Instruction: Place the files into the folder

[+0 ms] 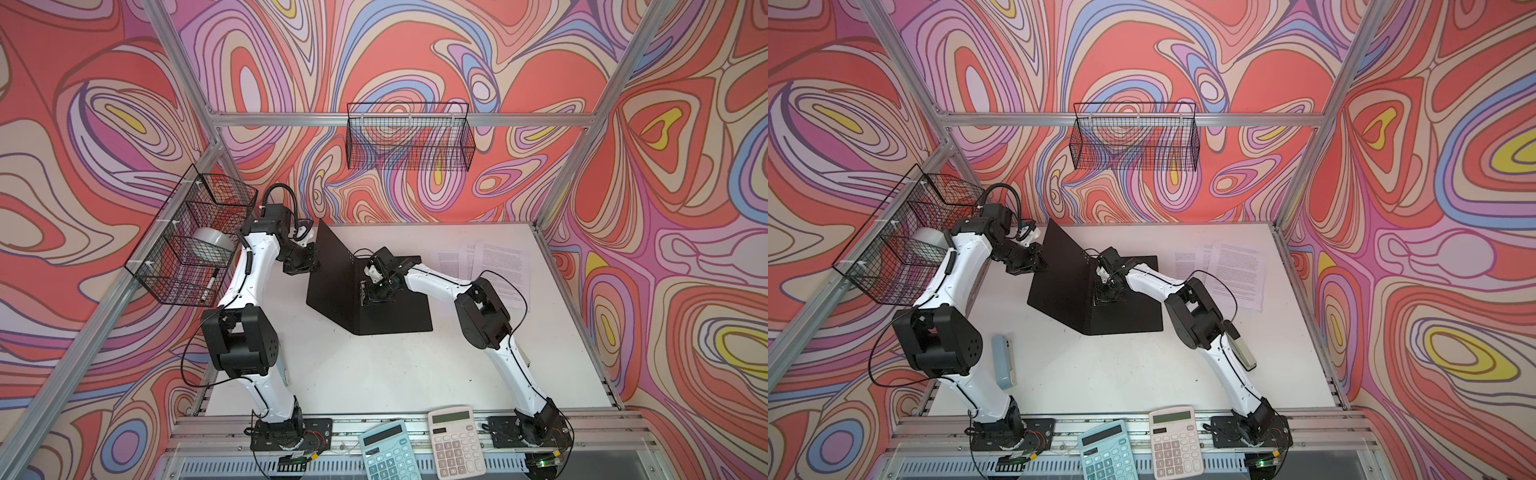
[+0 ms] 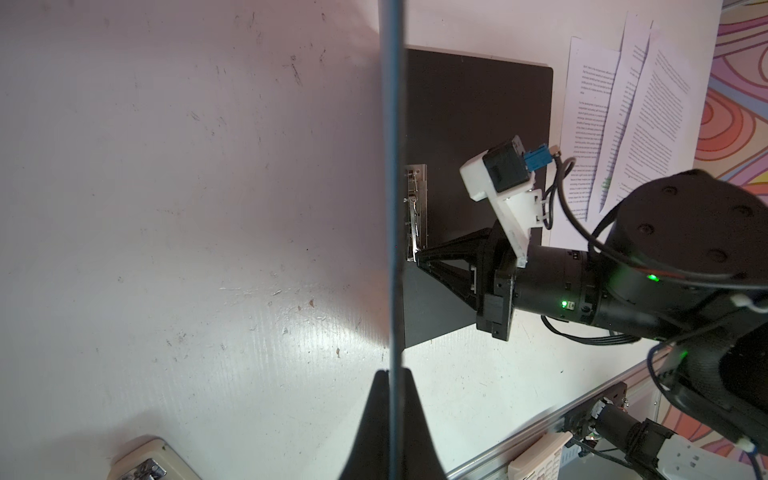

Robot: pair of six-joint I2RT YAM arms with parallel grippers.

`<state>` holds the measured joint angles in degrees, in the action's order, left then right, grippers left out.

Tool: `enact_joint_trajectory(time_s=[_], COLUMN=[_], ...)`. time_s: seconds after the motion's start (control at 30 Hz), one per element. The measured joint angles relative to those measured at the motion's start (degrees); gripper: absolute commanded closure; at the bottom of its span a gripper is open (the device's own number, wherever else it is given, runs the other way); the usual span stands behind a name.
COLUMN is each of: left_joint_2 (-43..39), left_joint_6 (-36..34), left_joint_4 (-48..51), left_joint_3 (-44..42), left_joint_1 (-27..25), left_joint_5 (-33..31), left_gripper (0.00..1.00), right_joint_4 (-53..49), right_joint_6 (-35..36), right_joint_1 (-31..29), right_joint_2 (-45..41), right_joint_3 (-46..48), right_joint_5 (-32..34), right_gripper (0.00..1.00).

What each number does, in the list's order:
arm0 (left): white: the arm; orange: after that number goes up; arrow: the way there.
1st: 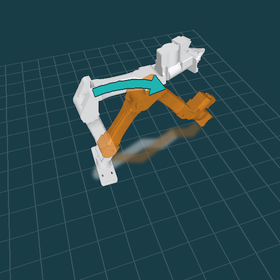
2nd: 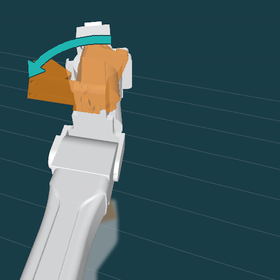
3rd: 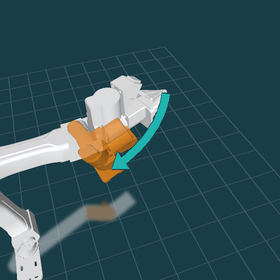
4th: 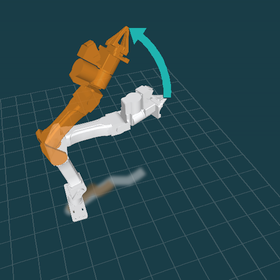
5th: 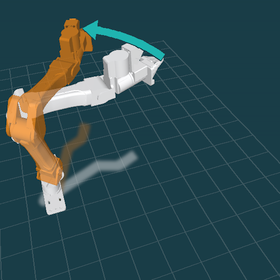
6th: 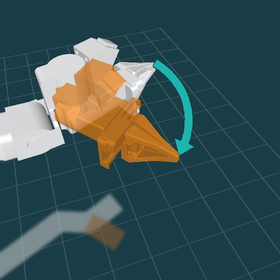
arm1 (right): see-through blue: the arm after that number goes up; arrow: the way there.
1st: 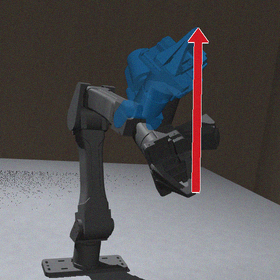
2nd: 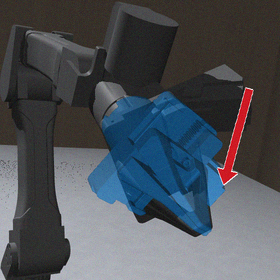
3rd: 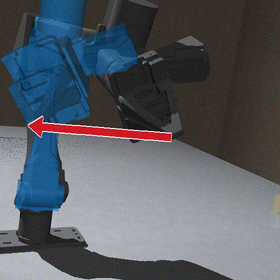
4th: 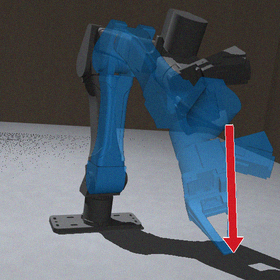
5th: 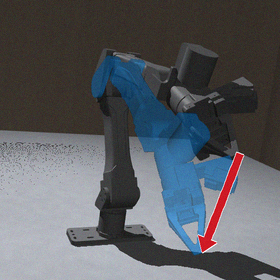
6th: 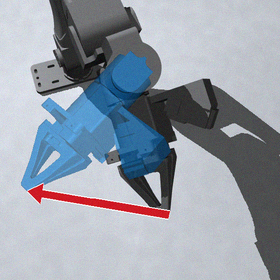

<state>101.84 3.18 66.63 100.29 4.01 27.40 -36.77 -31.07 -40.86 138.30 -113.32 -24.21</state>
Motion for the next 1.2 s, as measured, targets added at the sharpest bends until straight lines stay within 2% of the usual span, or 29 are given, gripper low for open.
enact_joint_trajectory(time_s=[0.37,0.73,1.2], left_joint_2=[0.0,0.0,0.4], left_joint_6=[-0.4,-0.4,0.3], left_joint_4=[0.0,0.1,-0.4], left_joint_3=[0.0,0.0,-0.6], left_joint_1=[0.0,0.0,0.1], left_joint_5=[0.0,-0.2,-0.2], left_gripper=[1.0,1.0,1.0], right_joint_4=[-0.2,-1.8,-1.1], right_joint_6=[-0.1,0.0,0.7], right_joint_1=[0.0,0.2,0.7], right_joint_2=[-1.5,-1.5,-1.5], right_joint_3=[0.0,-3.4,-5.2], right_joint_5=[0.3,0.2,1.9], right_gripper=[1.0,0.88,0.65])
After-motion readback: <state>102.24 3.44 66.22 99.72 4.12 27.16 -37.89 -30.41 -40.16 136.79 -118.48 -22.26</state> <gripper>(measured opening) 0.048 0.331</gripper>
